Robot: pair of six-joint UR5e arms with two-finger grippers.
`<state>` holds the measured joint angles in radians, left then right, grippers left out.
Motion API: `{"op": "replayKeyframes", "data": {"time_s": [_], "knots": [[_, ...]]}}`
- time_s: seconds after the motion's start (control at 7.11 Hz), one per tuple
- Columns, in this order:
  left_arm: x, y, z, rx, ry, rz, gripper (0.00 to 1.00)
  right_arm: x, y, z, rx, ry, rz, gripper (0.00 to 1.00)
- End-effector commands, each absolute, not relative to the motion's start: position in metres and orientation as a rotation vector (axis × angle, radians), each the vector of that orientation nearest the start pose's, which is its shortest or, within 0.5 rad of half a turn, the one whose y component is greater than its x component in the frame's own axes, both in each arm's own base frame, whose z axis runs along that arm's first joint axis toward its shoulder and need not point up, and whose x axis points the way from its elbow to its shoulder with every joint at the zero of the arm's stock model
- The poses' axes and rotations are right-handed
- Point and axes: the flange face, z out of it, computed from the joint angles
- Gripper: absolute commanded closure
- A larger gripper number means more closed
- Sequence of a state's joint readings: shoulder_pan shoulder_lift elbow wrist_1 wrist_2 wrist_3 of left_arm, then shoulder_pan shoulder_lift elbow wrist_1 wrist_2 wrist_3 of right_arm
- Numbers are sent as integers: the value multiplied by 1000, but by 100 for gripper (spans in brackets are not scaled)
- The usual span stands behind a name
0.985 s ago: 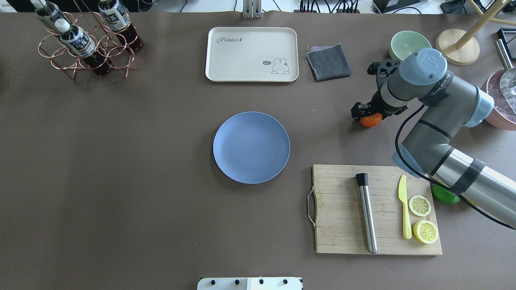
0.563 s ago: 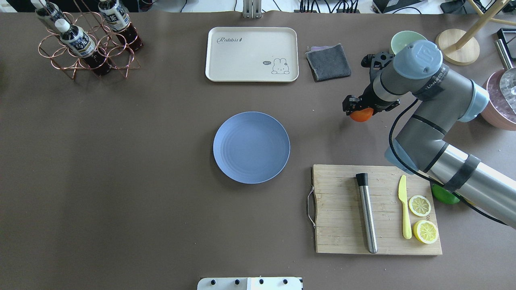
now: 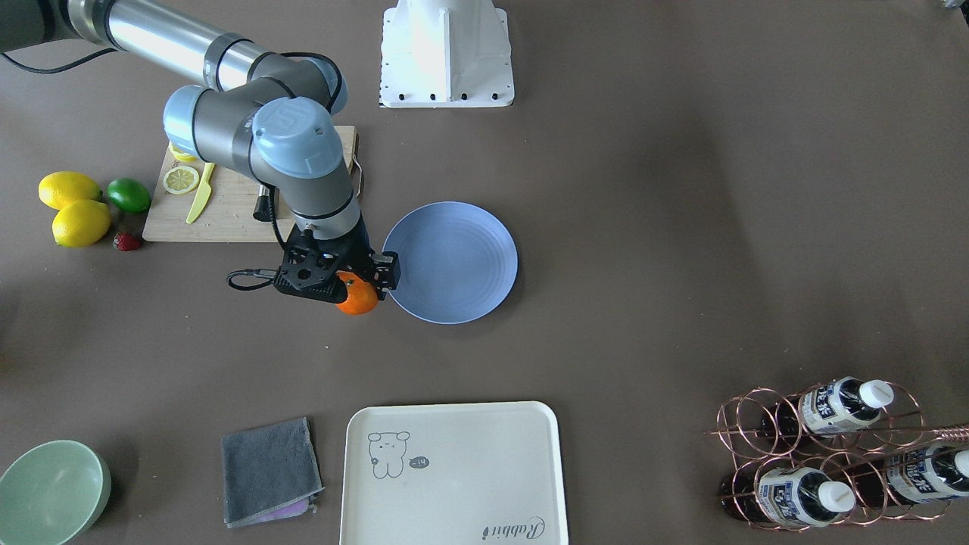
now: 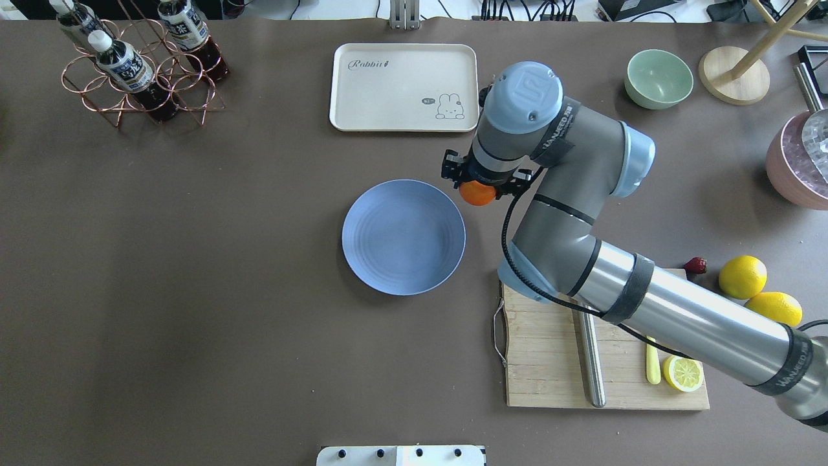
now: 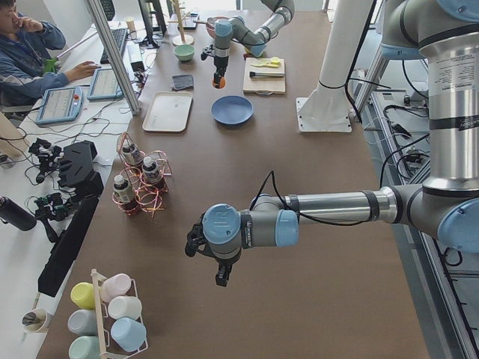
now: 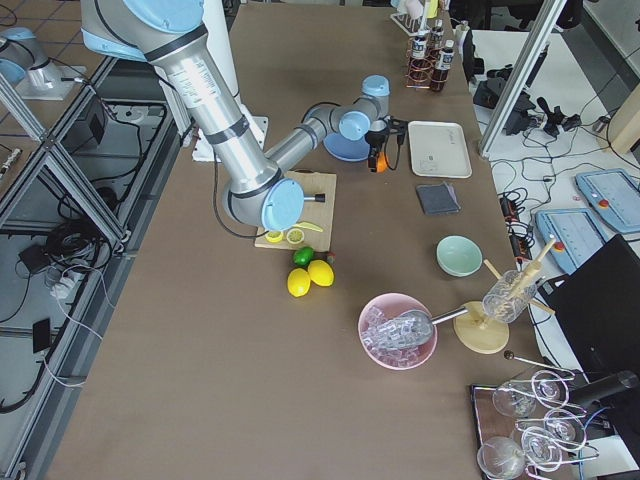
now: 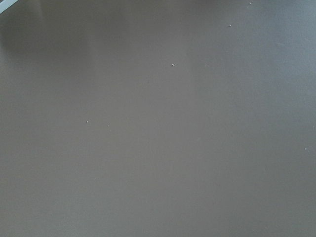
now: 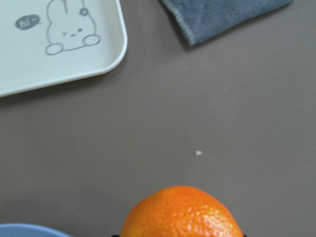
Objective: Pick orange to plate
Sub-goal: 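Lift the orange with the right gripper and carry it over the plate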
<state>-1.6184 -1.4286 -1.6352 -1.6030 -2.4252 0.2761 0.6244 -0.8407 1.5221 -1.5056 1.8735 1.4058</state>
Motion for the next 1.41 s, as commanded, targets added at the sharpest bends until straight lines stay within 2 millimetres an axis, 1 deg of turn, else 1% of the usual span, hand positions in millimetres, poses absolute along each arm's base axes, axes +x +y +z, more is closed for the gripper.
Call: {"op": "replayKeyframes", "data": {"time_s": [0.0, 0.14, 0.28, 0.42, 0.56, 0.7, 0.84, 0.99, 1.13, 1.27], "knots": [[-78, -425, 682, 98, 851, 196, 2, -599, -466, 178, 3, -772, 378, 100], [-78, -424, 683, 97, 851, 195, 2, -631, -456, 169, 2, -751, 378, 100], [-78, -424, 683, 97, 851, 195, 2, -644, -443, 172, 2, -743, 386, 100], [-78, -424, 683, 97, 851, 195, 2, -650, -436, 173, -6, -740, 383, 100], [-78, -424, 683, 97, 851, 195, 2, -654, -435, 182, -7, -725, 370, 100], [-78, -424, 684, 95, 852, 195, 2, -656, -437, 188, 7, -709, 362, 100], [-78, -424, 684, 95, 852, 195, 2, -655, -440, 187, 22, -707, 336, 100], [-78, -424, 684, 95, 852, 195, 2, -654, -443, 189, 22, -703, 339, 64], [-78, -424, 684, 94, 852, 194, 2, -649, -451, 188, 40, -705, 311, 1], [-78, -424, 685, 92, 852, 193, 2, -634, -467, 180, 60, -722, 289, 0]]}}
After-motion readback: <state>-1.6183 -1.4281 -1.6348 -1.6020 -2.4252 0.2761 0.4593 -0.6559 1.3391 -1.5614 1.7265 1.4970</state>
